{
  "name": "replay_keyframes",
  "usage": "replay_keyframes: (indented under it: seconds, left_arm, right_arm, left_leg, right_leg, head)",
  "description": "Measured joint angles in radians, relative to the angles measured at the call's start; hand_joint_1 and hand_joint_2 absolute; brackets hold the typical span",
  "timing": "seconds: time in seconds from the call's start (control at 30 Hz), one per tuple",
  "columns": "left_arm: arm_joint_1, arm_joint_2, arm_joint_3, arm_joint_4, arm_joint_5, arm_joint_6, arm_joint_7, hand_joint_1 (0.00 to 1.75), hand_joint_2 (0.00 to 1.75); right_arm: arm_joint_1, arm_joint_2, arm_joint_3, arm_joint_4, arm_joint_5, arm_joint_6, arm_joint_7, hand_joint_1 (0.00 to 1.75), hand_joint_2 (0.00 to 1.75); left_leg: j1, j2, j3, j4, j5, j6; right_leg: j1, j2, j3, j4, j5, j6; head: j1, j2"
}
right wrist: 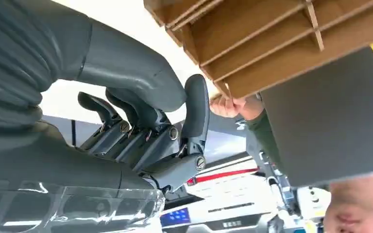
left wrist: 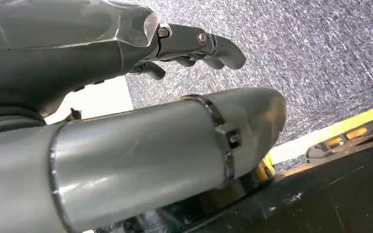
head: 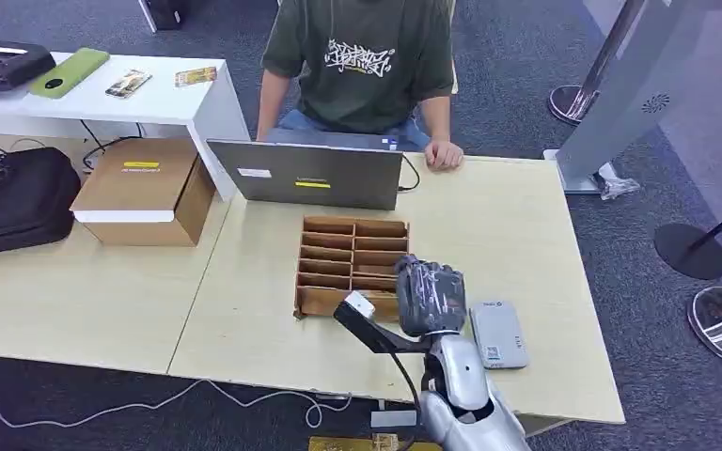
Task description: Pass the card to the sensor for recognition and then transmit it.
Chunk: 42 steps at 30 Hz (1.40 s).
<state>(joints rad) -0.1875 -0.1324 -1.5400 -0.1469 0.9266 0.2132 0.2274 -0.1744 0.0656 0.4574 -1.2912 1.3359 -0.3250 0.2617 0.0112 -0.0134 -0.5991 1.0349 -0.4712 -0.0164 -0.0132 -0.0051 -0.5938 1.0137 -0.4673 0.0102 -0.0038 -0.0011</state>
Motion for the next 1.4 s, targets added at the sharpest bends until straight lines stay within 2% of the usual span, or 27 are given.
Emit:
replay_keyframes:
  seconds: [0.43,0.47,0.5,0.9,1.2,1.4]
  left_arm:
    - [0.003,-0.002,0.0,0.0,-0.005,-0.003,0.0,0.0,0.0]
    - [0.003,-0.002,0.0,0.0,-0.006,-0.003,0.0,0.0,0.0]
    - [0.003,-0.003,0.0,0.0,-0.006,-0.003,0.0,0.0,0.0]
    - [0.003,-0.005,0.0,0.0,-0.004,-0.002,0.0,0.0,0.0]
    - [0.003,-0.006,0.0,0.0,-0.003,0.008,0.0,0.0,0.0]
    - [0.003,-0.009,0.0,0.0,-0.012,0.008,0.002,0.0,0.0]
  right_arm:
    - [0.084,0.036,-0.086,-0.1,-0.002,-0.008,0.007,1.75,1.75]
    - [0.09,0.037,-0.091,-0.104,-0.002,-0.008,0.008,1.2,1.75]
    - [0.095,0.039,-0.095,-0.108,0.0,-0.006,0.008,0.0,1.75]
    - [0.119,0.058,-0.105,-0.115,0.048,0.064,0.015,0.0,1.75]
    - [0.144,0.086,-0.055,-0.114,0.048,0.087,0.018,0.0,1.75]
    - [0.175,0.099,-0.024,-0.134,0.086,0.117,0.076,0.0,1.75]
  left_leg:
    - [0.0,0.0,0.0,0.0,0.0,0.0]
    - [0.0,0.0,0.0,0.0,0.0,0.0]
    - [0.0,0.0,0.0,0.0,0.0,0.0]
    - [0.0,0.0,0.0,0.0,0.0,0.0]
    - [0.0,0.0,0.0,0.0,0.0,0.0]
    - [0.0,0.0,0.0,0.0,0.0,0.0]
  right_leg:
    - [0.0,0.0,0.0,0.0,0.0,0.0]
    - [0.0,0.0,0.0,0.0,0.0,0.0]
    - [0.0,0.0,0.0,0.0,0.0,0.0]
    - [0.0,0.0,0.0,0.0,0.0,0.0]
    - [0.0,0.0,0.0,0.0,0.0,0.0]
    - [0.0,0.0,0.0,0.0,0.0,0.0]
  head:
    - [0.0,0.0]
    - [0.0,0.0]
    - [0.0,0.0]
    - [0.0,0.0]
    - [0.0,0.0]
    - [0.0,0.0]
